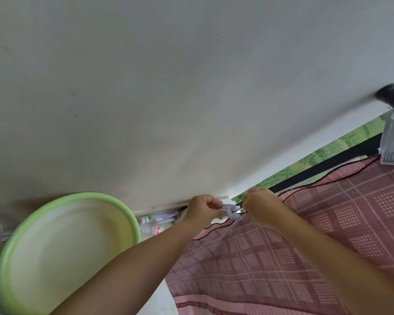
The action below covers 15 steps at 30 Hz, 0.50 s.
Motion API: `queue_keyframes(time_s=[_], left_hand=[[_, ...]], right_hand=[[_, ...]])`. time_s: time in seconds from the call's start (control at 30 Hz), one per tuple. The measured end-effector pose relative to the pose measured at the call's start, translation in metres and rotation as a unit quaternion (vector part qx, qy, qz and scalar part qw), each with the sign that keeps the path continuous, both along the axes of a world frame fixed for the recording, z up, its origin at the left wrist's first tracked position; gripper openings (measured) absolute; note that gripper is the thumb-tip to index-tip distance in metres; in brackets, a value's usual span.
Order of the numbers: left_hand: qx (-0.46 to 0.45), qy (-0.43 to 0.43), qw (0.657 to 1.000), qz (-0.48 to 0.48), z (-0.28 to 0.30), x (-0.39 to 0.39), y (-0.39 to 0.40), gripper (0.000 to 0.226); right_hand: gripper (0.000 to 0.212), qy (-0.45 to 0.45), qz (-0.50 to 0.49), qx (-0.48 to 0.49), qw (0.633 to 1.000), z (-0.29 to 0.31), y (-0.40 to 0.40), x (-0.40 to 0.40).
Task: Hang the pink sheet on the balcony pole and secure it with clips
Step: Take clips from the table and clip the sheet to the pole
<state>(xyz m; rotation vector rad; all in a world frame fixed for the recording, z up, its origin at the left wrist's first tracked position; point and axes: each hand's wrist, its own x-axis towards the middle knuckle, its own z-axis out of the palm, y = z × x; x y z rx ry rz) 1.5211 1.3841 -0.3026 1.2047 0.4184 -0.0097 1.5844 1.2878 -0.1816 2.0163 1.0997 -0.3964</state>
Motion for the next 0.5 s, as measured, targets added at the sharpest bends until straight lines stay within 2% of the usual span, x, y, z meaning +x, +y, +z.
queue_keyframes(time_s=[0.37, 0.5], left_hand=[[-0.016, -0.025, 0.996, -0.083, -0.007, 0.01, -0.014, 0.033], [0.076, -0.05, 0.979, -0.18, 0.009, 0.009, -0.006, 0.042]], right_hand=[[0.024, 0.003, 0.037, 0.029, 0.999, -0.002, -0.008, -0.003], [0.022, -0.052, 0.027, 0.041, 0.997, -0.003, -0.015, -0.012]])
